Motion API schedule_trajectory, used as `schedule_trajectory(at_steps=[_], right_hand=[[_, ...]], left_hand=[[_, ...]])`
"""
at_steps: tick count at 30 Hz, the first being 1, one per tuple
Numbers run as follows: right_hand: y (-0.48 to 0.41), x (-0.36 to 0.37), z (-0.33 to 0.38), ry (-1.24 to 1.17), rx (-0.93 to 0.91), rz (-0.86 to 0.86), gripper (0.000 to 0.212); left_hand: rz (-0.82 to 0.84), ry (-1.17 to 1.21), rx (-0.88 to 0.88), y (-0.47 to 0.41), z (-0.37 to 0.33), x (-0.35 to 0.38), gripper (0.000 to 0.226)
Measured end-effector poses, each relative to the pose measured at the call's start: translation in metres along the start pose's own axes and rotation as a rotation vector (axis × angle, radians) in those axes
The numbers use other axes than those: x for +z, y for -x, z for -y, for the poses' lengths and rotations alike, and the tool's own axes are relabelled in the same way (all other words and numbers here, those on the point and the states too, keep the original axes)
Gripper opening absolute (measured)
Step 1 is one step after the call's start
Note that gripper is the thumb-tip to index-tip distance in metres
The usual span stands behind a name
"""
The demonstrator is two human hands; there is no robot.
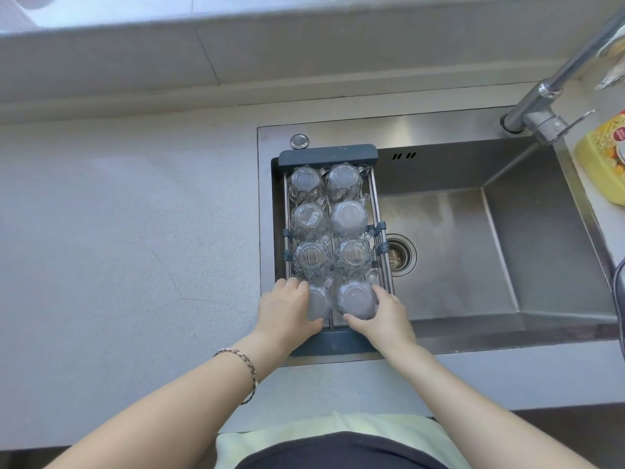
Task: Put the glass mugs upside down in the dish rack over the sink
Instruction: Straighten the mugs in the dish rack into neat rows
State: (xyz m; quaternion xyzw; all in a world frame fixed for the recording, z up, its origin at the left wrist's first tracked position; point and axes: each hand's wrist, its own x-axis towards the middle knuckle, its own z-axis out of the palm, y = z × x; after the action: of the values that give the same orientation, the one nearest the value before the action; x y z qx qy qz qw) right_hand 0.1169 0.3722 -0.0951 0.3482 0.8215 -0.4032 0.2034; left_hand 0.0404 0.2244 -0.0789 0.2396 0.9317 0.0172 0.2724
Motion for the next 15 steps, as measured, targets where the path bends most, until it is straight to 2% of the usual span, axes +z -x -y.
schedule_trajectory(at_steps=[3, 7, 9, 11, 15], right_hand=[[-0.001, -0.006, -0.006, 0.024, -0.058, 0.042, 0.075], [-0.012, -0.024, -0.006, 0.186, -0.101, 0.214, 0.085], [-0.018, -0.029, 0.005, 0.105, -0.056, 0.142, 0.088], [-0.027, -0.027, 0.018, 0.027, -0.039, 0.011, 0.082], [-0.043, -0.022, 0.040, -0.039, -0.058, 0.005, 0.058]], left_hand=[[-0.018, -0.007, -0.019, 0.001, -0.003, 0.002, 0.055], [-0.053, 0.091, 0.007, 0.001, -0.001, 0.007, 0.076], [-0.083, 0.132, 0.092, -0.001, 0.000, 0.003, 0.081], [-0.125, 0.082, 0.178, -0.007, 0.000, -0.004, 0.074], [-0.071, 0.014, 0.159, -0.024, 0.000, -0.014, 0.059]])
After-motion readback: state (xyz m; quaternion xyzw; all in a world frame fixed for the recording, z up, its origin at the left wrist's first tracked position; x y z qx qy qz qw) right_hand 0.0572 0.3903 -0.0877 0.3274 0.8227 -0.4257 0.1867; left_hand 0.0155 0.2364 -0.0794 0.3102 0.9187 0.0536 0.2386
